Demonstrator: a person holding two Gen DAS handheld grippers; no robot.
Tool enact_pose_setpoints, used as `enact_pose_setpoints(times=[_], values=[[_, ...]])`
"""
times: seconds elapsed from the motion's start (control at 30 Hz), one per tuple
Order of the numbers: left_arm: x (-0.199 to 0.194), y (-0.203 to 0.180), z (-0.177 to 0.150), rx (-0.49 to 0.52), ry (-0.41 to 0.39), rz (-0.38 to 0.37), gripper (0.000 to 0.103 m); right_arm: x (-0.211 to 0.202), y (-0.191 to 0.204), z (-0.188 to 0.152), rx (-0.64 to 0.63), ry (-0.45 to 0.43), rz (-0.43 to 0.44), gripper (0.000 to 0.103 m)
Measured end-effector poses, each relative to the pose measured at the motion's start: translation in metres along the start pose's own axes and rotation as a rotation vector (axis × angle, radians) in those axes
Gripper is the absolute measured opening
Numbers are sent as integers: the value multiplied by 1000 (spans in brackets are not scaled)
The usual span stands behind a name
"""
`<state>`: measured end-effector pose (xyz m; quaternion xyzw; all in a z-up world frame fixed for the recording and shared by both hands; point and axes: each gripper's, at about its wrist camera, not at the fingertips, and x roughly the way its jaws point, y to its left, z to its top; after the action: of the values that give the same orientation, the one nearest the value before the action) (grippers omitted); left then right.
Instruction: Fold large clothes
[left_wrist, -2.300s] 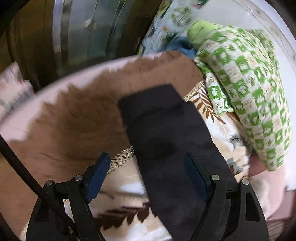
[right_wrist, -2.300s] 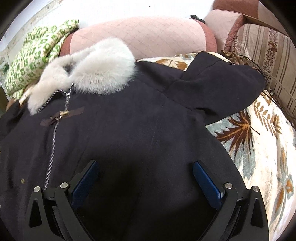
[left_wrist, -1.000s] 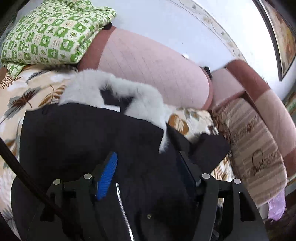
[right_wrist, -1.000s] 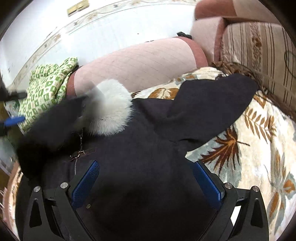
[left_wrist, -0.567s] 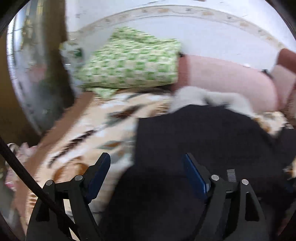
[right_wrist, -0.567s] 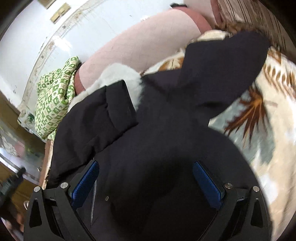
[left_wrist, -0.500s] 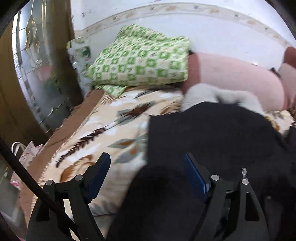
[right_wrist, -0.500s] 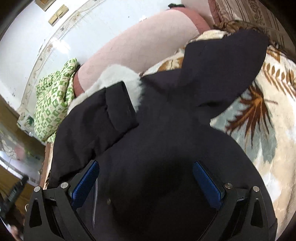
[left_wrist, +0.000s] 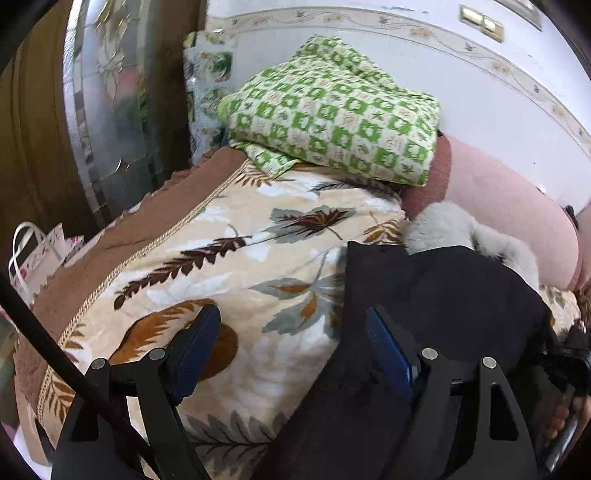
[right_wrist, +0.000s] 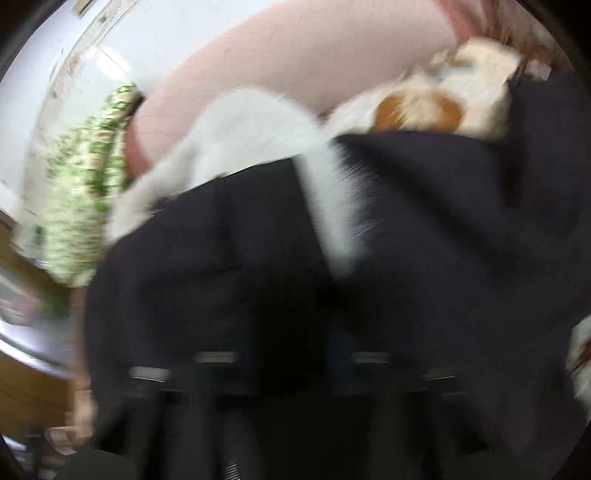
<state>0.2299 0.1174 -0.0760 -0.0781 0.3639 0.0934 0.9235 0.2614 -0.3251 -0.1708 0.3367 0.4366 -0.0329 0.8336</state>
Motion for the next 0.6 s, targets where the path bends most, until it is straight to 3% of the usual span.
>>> enact_pose_setpoints(times=[0.13,0.23,0.4,0.6], values=[[6,16,1,-88,71,-59,80,-37,19,-9,-63,-21,8,7],[8,23,0,-110,91,-40,80,-69,18,-17,-90,-64,-26,7],[15,27,-3,-107,105,52,80,-91,-9,-11,-92,-78,-179,6],[11,25,-5,-85,108,33,80,-60,-31,-21,-111,12,-390,9]])
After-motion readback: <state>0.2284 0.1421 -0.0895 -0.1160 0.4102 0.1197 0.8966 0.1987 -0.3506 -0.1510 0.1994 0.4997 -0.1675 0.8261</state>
